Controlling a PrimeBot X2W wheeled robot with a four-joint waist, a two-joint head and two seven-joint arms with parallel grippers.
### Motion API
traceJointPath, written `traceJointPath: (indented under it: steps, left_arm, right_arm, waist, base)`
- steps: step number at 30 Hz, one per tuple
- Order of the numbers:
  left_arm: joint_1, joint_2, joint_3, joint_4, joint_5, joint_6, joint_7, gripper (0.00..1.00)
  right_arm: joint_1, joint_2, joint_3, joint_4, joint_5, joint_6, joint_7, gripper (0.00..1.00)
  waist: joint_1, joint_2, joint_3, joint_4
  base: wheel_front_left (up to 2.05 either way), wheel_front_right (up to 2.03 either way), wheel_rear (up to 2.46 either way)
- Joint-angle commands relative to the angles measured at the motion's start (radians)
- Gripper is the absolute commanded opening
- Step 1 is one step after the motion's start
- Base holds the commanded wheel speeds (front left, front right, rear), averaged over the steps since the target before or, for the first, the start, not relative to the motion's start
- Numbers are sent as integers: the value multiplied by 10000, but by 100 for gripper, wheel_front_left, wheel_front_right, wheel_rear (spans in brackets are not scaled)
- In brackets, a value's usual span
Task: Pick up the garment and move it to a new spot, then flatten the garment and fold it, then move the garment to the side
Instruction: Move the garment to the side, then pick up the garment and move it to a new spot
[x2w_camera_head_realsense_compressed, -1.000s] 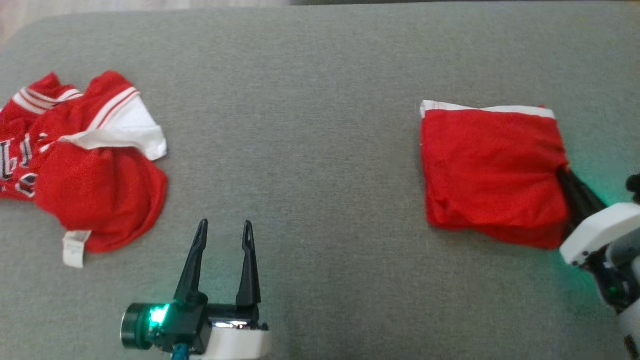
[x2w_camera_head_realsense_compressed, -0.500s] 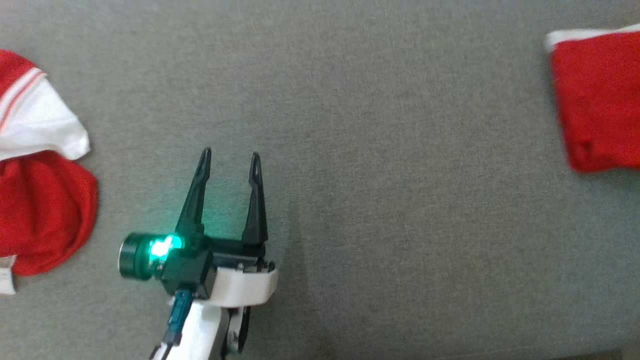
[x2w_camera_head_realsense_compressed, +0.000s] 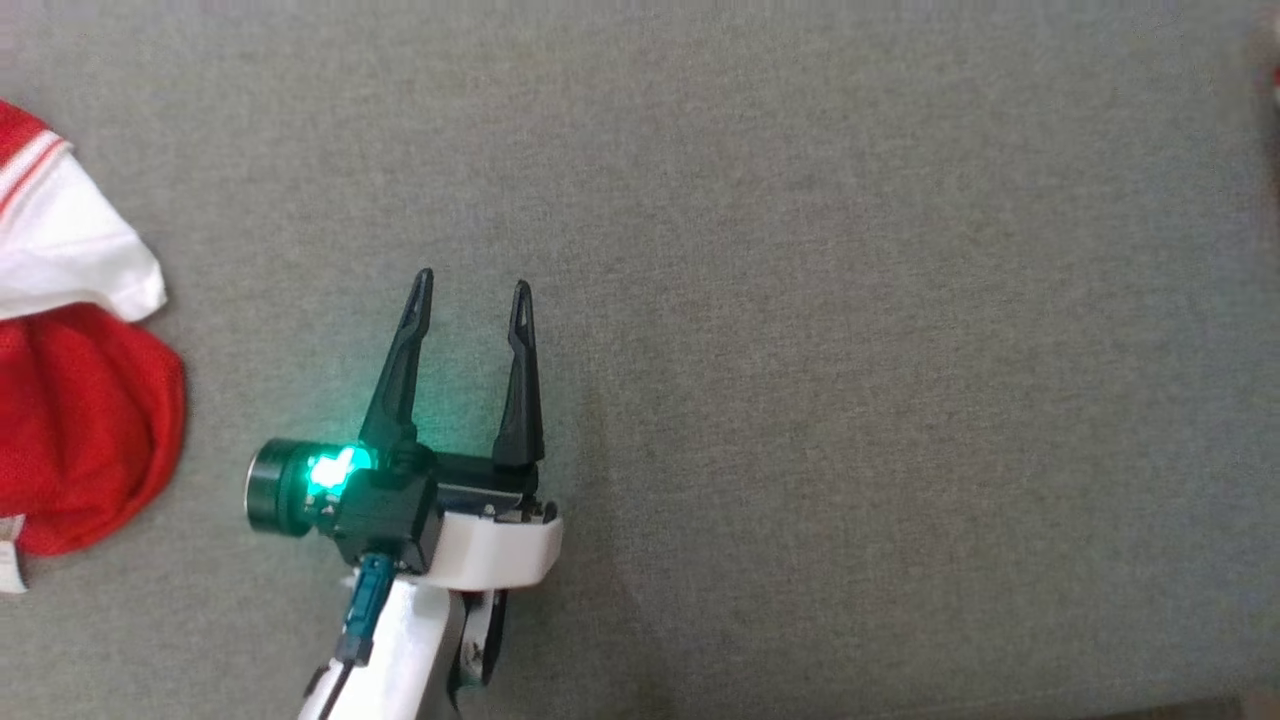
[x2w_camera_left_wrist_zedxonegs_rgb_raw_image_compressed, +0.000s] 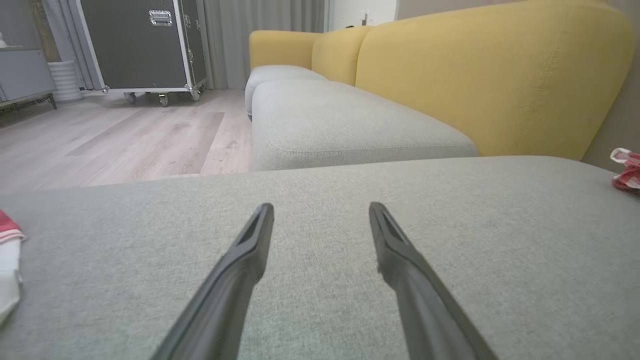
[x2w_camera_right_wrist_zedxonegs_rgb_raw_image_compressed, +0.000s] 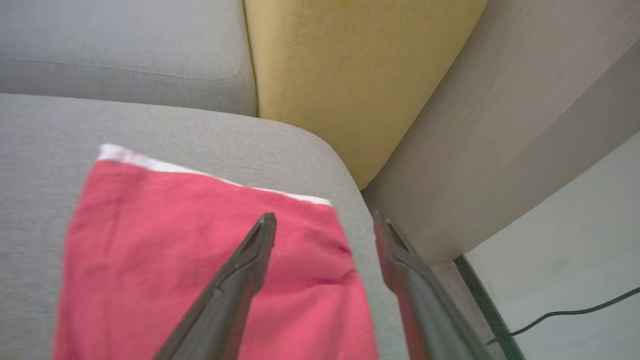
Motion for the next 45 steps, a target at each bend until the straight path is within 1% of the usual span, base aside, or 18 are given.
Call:
traceJointPath:
  steps: [1,3,7,8,14,18,20,24,28,32,36,41,45]
  left_arm:
    - [222,-11,191,-204,-47,17,-80,100]
    - [449,-11,230,-174,-78,29,-80,100]
    - [1061,-11,414,-120,-174,30,-80,100]
    - [1061,-11,414,-120,-174,30,-80,100]
    - [2168,-11,808,42,-340,-40,-80,100]
    - [2879,-11,1134,122,-384,-90,-80,100]
    - [3172,-10,1287,93,-343,-137,-80,100]
    - [3614,-10,1606,-139,-319,-220,-80,100]
    - [4022,-10,1841,-304,-260,-309,-80,100]
    - [4388,-10,2035,-426,-171,-400,-80,100]
    - [4618,-10,2200,-393,43,-522,-80,100]
    - [4745,-11,2387,-368,149,-599,-80,100]
    - [4759,-11,2451,-353,136,-610,-80,100]
  right_arm:
    - [182,303,-51,-113,-209,-9,-268,100]
    - [359,1008,58,-276,-293,-9,-425,100]
    - [1113,2167,775,-780,-483,-9,-847,100]
    - [1113,2167,775,-780,-483,-9,-847,100]
    - [2374,3767,2064,-1453,-321,-9,-1450,100]
    - [3301,4704,2544,-2061,-33,-9,-1650,100]
    - [3745,4930,2560,-2784,-99,-9,-1661,100]
    - [4764,5331,1846,-4184,-697,-9,-1666,100]
    - [5866,5790,1359,-5072,-1306,-9,-1667,100]
    - [6724,6074,1165,-5424,-1897,-9,-1668,100]
    - [7258,6368,1029,-5645,-2190,-9,-1668,100]
    - [7455,6609,828,-5755,-2406,-9,-1669,100]
    - [7442,6675,795,-5753,-2464,-9,-1669,100]
  waist:
    - [0,0,-621,73]
    - [0,0,-1078,111]
    - [0,0,-2049,170]
    - [0,0,-2049,170]
    - [0,0,-3507,333]
    - [0,0,-4401,498]
    - [0,0,-4710,569]
    - [0,0,-5166,726]
    - [0,0,-5539,835]
    - [0,0,-5823,854]
    - [0,0,-6006,804]
    - [0,0,-6106,672]
    - [0,0,-6134,587]
  base:
    - [0,0,0]
    - [0,0,0]
    - [0,0,0]
    - [0,0,0]
    - [0,0,0]
    - [0,0,0]
    - [0,0,0]
    - [0,0,0]
    - [0,0,0]
    - [0,0,0]
    - [0,0,0]
    - [0,0,0]
    - [0,0,0]
